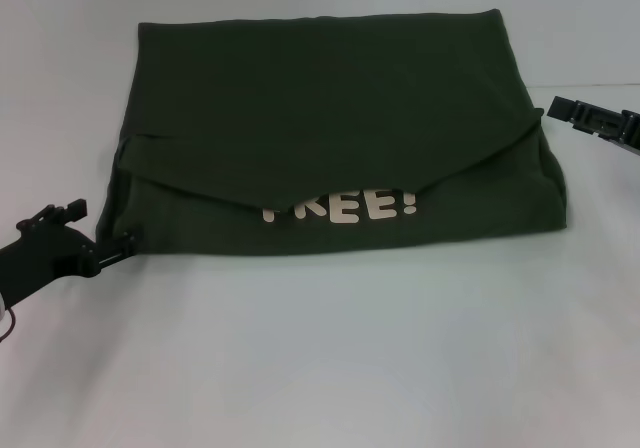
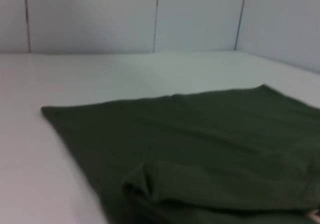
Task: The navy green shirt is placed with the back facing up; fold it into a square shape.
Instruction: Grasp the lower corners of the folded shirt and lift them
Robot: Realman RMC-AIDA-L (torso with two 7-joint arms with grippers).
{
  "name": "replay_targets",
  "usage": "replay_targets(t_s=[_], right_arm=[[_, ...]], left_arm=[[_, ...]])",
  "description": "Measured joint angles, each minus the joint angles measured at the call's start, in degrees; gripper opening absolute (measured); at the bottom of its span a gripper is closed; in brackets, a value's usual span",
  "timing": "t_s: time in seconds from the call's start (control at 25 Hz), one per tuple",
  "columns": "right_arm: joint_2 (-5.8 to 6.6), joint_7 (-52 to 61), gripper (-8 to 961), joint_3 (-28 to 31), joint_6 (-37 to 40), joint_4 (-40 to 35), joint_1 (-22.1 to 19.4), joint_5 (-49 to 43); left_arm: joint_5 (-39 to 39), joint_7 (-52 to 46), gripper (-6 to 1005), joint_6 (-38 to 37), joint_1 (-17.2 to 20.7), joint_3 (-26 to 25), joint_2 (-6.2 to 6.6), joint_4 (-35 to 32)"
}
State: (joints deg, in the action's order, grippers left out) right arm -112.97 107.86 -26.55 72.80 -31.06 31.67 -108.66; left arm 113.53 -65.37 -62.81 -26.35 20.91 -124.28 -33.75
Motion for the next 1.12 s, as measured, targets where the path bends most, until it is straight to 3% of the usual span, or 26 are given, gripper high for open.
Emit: replay_targets(t_s=[0.24, 0.88, 1.12], right_arm=[[-0.43, -0.1, 778, 0.0, -1.2, 0.0, 0.1, 0.1], [-0.66, -0.4, 776, 0.1, -2.9, 0.3, -0.1, 1.3], [-0.67, -0.4, 776, 0.1, -3.2, 0.6, -0.1, 1.4]], left_arm=[[2.7, 0.1, 924, 4.1, -1.1, 0.6, 0.26, 1.4], [3.8, 0.2, 920, 5.4, -2.2, 5.1, 0.14, 1.4], [4.3, -0.1, 853, 5.9, -2.3, 6.2, 0.18, 1.2]])
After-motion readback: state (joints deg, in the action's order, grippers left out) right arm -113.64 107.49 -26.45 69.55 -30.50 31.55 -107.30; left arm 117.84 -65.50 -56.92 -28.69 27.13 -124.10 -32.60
